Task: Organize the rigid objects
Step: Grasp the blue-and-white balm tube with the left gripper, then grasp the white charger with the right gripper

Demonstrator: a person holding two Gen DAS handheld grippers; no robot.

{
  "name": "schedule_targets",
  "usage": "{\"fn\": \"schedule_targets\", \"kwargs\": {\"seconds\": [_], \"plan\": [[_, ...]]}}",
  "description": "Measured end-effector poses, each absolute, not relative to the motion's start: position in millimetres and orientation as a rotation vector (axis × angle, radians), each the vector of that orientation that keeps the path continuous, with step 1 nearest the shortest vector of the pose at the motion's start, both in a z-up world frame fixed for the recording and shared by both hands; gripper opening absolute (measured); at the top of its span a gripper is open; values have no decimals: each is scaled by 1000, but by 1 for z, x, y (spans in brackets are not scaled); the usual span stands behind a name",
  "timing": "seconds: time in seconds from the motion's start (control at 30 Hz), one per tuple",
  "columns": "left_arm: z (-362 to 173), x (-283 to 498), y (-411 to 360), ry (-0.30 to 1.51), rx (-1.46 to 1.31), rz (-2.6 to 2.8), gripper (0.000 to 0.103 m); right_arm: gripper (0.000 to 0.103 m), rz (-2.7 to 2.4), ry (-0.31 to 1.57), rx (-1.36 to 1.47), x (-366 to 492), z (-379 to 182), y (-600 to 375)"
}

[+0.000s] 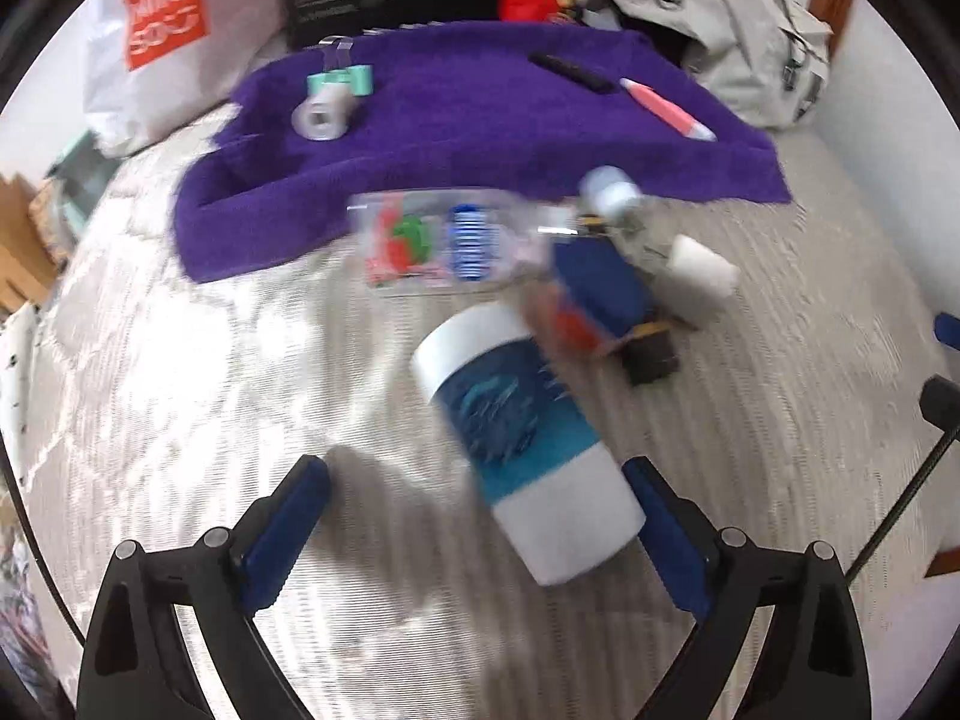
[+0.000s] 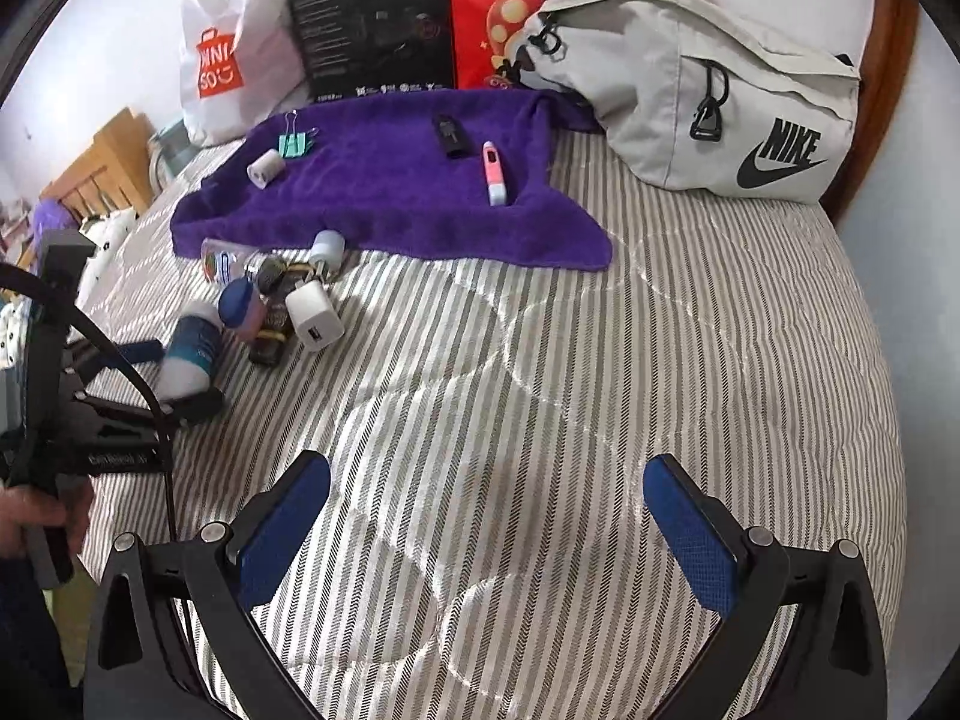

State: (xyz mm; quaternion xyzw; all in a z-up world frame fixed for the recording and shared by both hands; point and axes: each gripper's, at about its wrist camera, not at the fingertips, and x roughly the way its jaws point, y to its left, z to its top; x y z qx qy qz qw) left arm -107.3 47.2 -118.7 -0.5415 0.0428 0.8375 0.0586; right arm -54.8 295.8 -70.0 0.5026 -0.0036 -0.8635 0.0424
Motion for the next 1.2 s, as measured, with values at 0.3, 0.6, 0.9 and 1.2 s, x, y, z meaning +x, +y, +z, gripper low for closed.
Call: {"fn": "schedule_targets", "kwargs": {"seconds": [0.3, 0.6, 0.9, 1.2], "plan": [[-109, -117, 20, -29, -1588, 2605, 97, 103, -2610, -14, 1566, -65, -81, 284], [-114, -123, 29, 12, -1545, 2646, 67, 102, -2591, -86, 1465, -80, -78, 268], [-110, -123, 28, 57, -1487, 2598, 36, 98, -2562, 115, 1324, -110, -87, 229], [-110, -122, 6, -23, -1487, 2594, 36, 63, -2480, 340, 1275, -131, -115, 204]]}}
